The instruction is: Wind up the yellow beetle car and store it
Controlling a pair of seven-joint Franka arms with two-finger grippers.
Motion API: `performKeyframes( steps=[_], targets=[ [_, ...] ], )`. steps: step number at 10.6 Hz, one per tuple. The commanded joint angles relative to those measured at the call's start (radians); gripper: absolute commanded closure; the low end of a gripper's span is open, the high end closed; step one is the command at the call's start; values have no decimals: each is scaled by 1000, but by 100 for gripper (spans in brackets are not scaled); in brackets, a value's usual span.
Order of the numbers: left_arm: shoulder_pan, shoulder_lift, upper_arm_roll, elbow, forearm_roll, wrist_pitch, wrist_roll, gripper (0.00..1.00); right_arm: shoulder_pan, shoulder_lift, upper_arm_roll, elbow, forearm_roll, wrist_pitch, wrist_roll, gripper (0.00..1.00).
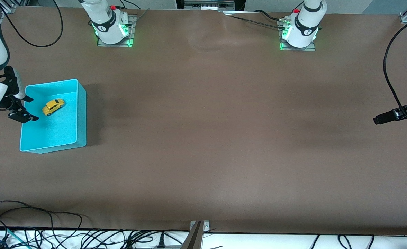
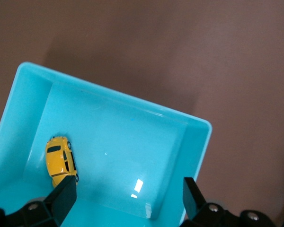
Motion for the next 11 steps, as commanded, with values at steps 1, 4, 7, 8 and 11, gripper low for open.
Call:
performKeyframes(
  steps=[1,4,7,8,11],
  targets=[
    [-6,-6,12,7,-29,-1,28,0,35,-85,-6,-19,23,-52,142,0],
    [-6,-6,12,7,-29,-1,28,0,119,-159,-70,10,26,-148,307,0],
    [-6,-6,12,7,-29,-1,28,0,268,-156,-195,49,78,-159,615,0],
    [-6,-6,12,7,-29,-1,28,0,326,-152,-227,53,72,-150,753,0],
    [-6,-6,12,7,-29,-1,28,0,567,-141,-388,84,46,-139,1109,0]
  ],
)
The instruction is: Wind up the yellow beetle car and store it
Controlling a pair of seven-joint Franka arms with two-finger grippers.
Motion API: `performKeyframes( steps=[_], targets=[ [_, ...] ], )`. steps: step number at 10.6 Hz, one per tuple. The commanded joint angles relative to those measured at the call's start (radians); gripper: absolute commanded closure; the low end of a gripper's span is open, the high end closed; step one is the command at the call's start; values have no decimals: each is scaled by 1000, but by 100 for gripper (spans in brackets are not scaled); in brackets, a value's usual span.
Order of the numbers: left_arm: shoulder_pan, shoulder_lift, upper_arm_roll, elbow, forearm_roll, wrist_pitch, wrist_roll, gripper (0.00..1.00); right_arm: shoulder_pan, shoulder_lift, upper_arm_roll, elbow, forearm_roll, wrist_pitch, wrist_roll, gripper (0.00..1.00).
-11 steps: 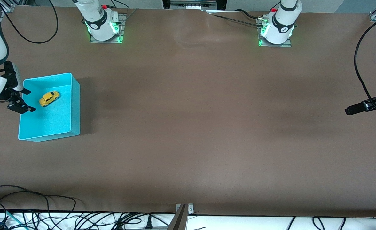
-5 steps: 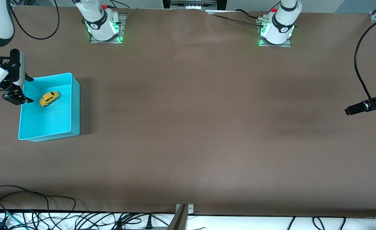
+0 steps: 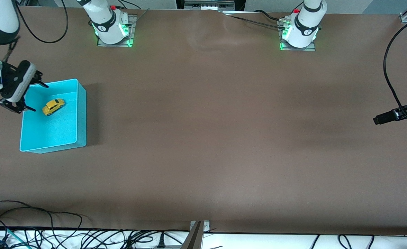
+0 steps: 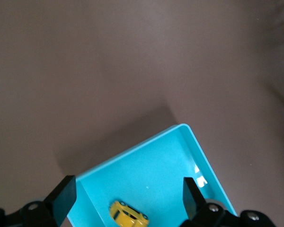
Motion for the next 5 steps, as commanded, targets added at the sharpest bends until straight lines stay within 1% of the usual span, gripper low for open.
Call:
performKeyframes(
  steps=[1,2,3,4,5],
  targets=[
    [-6,-6,12,7,-29,-1,28,0,151,23,-119,62,-13,-15,222,0],
    [-6,-6,12,7,-29,-1,28,0,189,23,-145,77,-13,-18,324,0],
    [-6,-6,12,7,-29,-1,28,0,262,28,-200,96,-16,-24,420,0],
    [-6,-6,12,7,-29,-1,28,0,298,28,-228,112,-16,-32,500,0],
    [-6,-6,12,8,-29,-1,28,0,312,28,-232,125,-16,-32,573,0]
  ],
)
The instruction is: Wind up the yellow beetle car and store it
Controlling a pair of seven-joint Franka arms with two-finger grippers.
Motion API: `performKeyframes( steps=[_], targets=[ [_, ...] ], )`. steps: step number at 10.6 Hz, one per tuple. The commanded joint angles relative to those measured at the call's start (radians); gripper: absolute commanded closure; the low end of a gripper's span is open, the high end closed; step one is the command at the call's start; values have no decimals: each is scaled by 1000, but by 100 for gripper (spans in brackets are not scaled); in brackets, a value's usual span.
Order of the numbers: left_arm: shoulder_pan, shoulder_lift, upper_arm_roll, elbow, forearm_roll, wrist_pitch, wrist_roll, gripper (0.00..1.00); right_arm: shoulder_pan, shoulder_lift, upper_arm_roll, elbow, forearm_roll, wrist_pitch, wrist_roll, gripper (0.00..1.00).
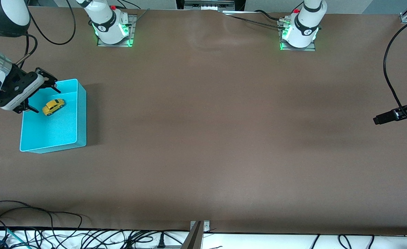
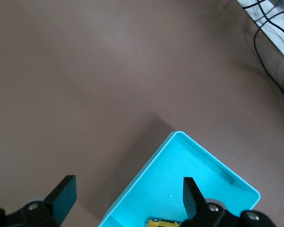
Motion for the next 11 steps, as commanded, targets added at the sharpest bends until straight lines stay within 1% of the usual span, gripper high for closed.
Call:
performKeyframes(
  steps=[1,2,3,4,5,6,7,8,11],
  targets=[
    [-6,-6,12,7,-29,-1,28,0,65,21,-37,64,-13,-30,225,0],
    [-6,-6,12,7,-29,1,28,0,91,21,-38,66,-13,-38,390,0],
    [-6,-6,12,7,-29,1,28,0,106,21,-35,71,-45,-48,530,0],
    [-6,-6,12,7,-29,-1,28,0,129,20,-35,86,-70,-74,629,0],
    [-6,-6,12,7,-29,-1,28,0,146,21,-33,130,-82,-132,709,0],
    [-6,-6,12,7,-29,-1,28,0,154,41,-27,191,-116,-186,790,0],
    [-6,-6,12,7,-29,-1,28,0,154,47,-26,231,-124,-232,833,0],
    [-6,-6,12,8,-29,1,28,0,151,49,-29,242,-119,-238,831,0],
    [-6,-6,12,8,-29,-1,28,0,146,39,-29,244,-116,-251,828,0]
  ],
)
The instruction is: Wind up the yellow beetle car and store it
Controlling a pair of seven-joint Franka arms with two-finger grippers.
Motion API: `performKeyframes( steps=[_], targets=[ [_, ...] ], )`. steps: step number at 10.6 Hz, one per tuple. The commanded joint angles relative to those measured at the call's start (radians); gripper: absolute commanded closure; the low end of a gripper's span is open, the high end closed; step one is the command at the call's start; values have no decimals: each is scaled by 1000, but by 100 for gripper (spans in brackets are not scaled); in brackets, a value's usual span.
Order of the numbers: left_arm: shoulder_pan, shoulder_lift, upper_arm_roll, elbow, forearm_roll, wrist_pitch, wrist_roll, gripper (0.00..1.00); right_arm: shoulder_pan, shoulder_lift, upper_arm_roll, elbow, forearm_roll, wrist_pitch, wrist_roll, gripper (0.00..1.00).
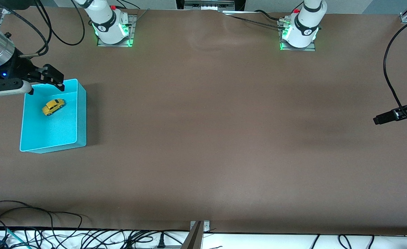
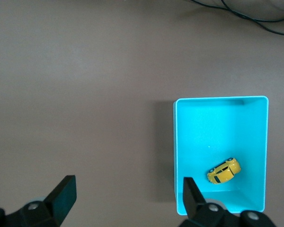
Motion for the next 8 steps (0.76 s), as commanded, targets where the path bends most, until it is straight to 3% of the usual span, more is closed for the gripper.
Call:
performKeyframes(
  steps=[1,8],
  targets=[
    [-6,-6,12,8,-29,-1,28,0,2,16,-1,34,-7,-57,15,0],
    [-6,-6,12,8,-29,1,28,0,5,3,1,12,-4,-117,18,0]
  ],
)
